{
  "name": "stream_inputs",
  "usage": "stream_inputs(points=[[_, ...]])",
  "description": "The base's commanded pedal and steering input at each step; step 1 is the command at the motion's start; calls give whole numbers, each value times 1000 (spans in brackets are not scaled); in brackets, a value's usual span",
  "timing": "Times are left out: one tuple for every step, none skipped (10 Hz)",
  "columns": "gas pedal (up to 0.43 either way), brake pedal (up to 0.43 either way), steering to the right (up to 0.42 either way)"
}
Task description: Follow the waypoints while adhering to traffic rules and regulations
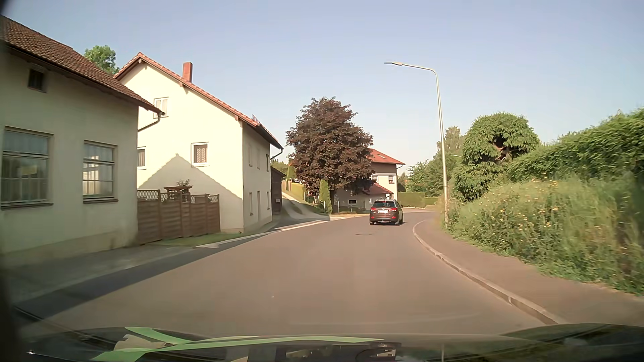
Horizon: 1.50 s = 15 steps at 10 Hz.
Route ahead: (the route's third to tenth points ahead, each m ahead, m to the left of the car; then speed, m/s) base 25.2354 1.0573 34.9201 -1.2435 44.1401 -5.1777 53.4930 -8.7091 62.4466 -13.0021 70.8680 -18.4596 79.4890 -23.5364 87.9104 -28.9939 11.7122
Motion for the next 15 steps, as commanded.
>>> stream_inputs(points=[[0,0,16],[0,0,16],[0,0,18],[0,0,24],[0,0,28],[0,0,31],[0,0,31],[0,0,32],[0,0,36],[0,0,42],[0,0,45],[0,0,45],[0,0,46],[0,0,46],[0,0,47]])
